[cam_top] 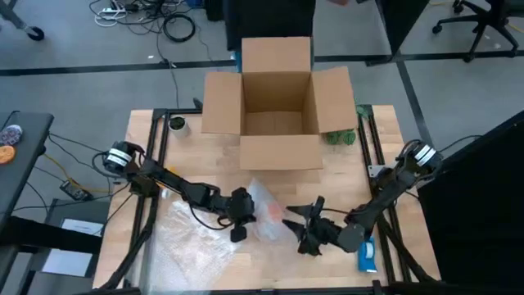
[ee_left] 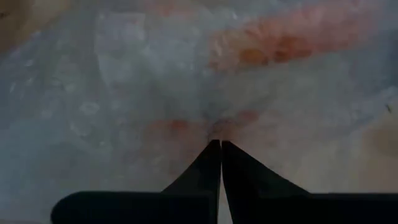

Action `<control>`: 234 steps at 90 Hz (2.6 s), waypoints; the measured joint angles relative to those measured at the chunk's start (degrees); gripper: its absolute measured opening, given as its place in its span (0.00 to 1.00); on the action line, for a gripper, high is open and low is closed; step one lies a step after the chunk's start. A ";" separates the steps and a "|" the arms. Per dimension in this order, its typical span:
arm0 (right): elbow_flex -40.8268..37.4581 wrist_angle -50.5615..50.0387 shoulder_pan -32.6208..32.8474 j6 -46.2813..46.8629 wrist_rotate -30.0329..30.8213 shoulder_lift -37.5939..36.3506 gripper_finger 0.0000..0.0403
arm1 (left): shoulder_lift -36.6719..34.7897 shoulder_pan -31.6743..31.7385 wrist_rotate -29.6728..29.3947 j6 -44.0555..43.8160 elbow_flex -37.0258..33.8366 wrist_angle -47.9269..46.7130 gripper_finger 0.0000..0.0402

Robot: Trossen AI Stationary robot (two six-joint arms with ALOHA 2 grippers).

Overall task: Wrap mug
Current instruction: Wrap the orange mug with the bubble wrap

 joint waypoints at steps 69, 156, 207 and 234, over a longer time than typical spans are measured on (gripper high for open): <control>31.26 -70.77 -11.00 78.68 -23.82 12.79 0.51 | -0.17 -2.91 -4.35 2.63 0.20 3.13 0.00; 29.76 -69.60 -12.55 67.37 -21.99 14.04 0.06 | 7.33 -10.48 -5.20 -9.52 0.26 9.07 0.00; 29.39 -74.54 -14.20 55.91 -36.15 7.44 0.07 | 6.04 -9.70 -0.47 -11.66 0.34 -7.60 0.00; 15.19 -52.82 -12.86 43.81 -28.93 7.43 0.07 | 2.69 -9.75 -0.74 -11.39 -0.07 -10.46 0.00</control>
